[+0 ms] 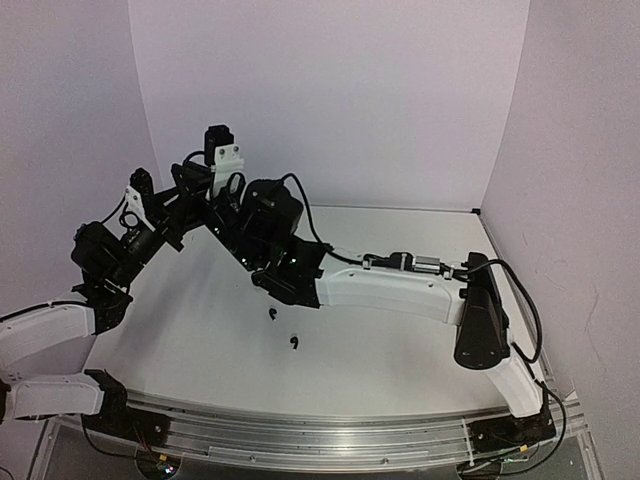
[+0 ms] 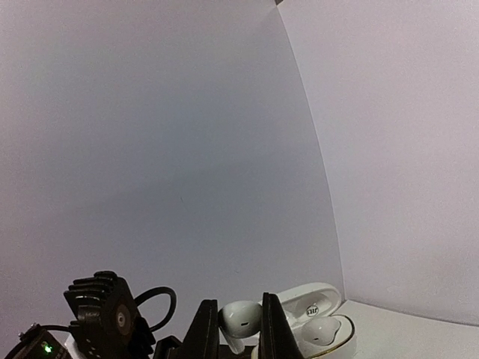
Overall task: Insert the wireless bluetooth earbuds into the charging case
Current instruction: Insert the left earbud into the left side groove of the charging case.
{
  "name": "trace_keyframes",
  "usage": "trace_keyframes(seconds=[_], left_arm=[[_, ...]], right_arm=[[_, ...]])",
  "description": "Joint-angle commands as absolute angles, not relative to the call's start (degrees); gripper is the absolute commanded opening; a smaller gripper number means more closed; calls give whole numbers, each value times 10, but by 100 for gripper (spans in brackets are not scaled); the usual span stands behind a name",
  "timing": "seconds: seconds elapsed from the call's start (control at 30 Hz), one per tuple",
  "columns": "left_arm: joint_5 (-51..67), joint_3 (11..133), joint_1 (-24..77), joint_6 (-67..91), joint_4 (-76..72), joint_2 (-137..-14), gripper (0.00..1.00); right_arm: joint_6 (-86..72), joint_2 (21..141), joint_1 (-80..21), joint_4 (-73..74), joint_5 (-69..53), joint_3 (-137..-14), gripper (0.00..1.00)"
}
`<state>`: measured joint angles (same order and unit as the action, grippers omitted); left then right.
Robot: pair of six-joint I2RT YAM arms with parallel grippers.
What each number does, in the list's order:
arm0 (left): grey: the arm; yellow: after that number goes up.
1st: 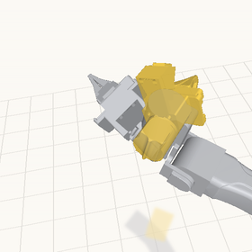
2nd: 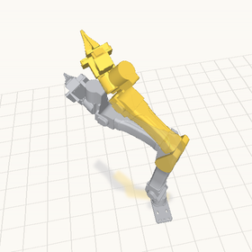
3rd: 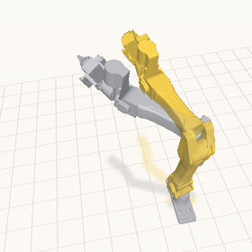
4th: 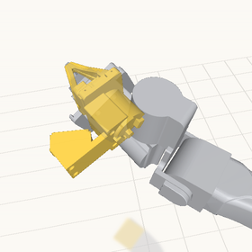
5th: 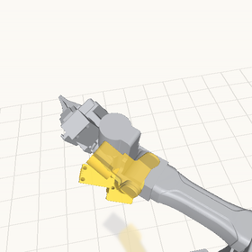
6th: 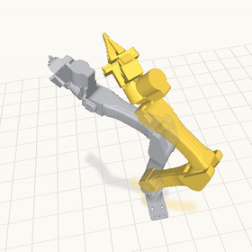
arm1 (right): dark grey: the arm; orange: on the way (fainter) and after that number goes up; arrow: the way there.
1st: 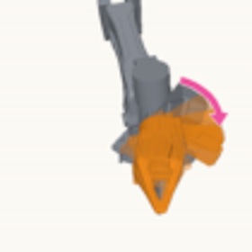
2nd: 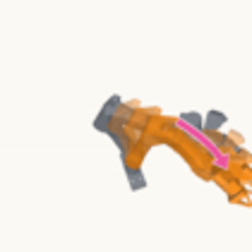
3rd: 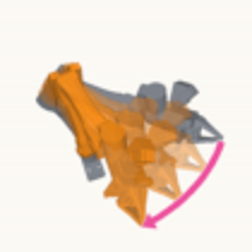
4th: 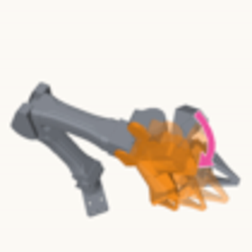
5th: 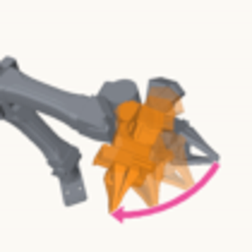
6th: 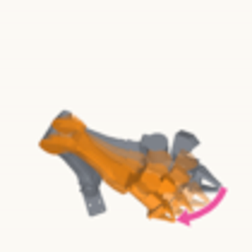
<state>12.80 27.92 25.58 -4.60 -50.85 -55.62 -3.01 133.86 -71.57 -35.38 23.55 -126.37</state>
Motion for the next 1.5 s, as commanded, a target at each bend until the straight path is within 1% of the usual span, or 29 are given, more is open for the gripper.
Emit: trace_keyframes(seconds=[0.0,0.1,0.37,0.83,1.17,1.47], left_arm=[[101,285,263,-52,-567,-569,0],[99,286,265,-47,-571,-568,0],[105,285,268,-45,-571,-564,0],[128,282,273,-57,-570,-561,0],[130,282,274,-56,-566,-561,0],[134,286,274,-57,-572,-566,0]], right_arm=[[-12,1351,-728,-426,274,-1282,0],[20,1352,-732,-449,285,-1277,0],[32,1366,-732,-455,315,-1281,0],[61,1375,-731,-452,319,-1288,0],[77,1383,-725,-452,309,-1318,0],[65,1386,-724,-444,314,-1299,0]])
